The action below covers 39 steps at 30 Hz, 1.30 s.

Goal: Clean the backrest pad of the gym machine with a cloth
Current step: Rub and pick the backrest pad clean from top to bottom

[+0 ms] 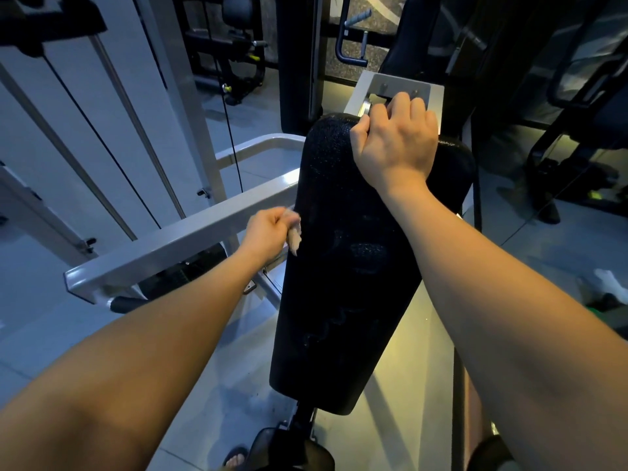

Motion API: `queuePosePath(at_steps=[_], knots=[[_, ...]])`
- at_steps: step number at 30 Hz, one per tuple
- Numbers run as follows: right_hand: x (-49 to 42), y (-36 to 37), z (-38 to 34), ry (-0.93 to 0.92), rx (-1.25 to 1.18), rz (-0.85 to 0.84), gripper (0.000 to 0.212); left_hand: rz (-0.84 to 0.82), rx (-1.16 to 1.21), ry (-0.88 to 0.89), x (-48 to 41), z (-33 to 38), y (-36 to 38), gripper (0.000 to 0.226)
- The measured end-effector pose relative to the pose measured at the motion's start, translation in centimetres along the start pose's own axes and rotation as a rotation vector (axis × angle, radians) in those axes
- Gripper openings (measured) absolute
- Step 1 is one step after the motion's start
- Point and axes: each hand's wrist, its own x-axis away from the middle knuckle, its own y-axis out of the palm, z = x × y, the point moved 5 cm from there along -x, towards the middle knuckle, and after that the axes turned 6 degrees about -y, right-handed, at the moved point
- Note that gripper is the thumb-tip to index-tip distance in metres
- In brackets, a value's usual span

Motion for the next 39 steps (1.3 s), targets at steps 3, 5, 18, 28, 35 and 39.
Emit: queuePosePath(at_steps=[3,5,18,28,35,39], knots=[[-0.1,0.0,0.2,0.005,-0.001,0.022,0.042,0.034,0.200,0.101,-1.2,3.3,-0.8,0.035],[0.0,0.0,0.1,0.000,-0.005,0.022,0.042,0.034,0.154,0.094,-2.0,2.8,-0.4,0.031],[0.0,-0.1,0.1,0.002,-0.024,-0.026,0.044,0.003,0.058,-0.061,-1.6,-0.8,0.4,0.030],[0.0,0.0,0.1,0.000,-0.013,-0.062,0.046,0.264,0.086,0.282,0.3,3.2,-2.8,0.038],[0.1,-0.1,0.1,-0.013,-0.005,-0.024,0.044,0.238,-0.450,0.761,1.1,3.8,3.5,0.059],[0.1,-0.2,0.1,-0.006,-0.011,-0.033,0.045,0.198,-0.519,0.748,3.4,-0.4,4.1,0.060]])
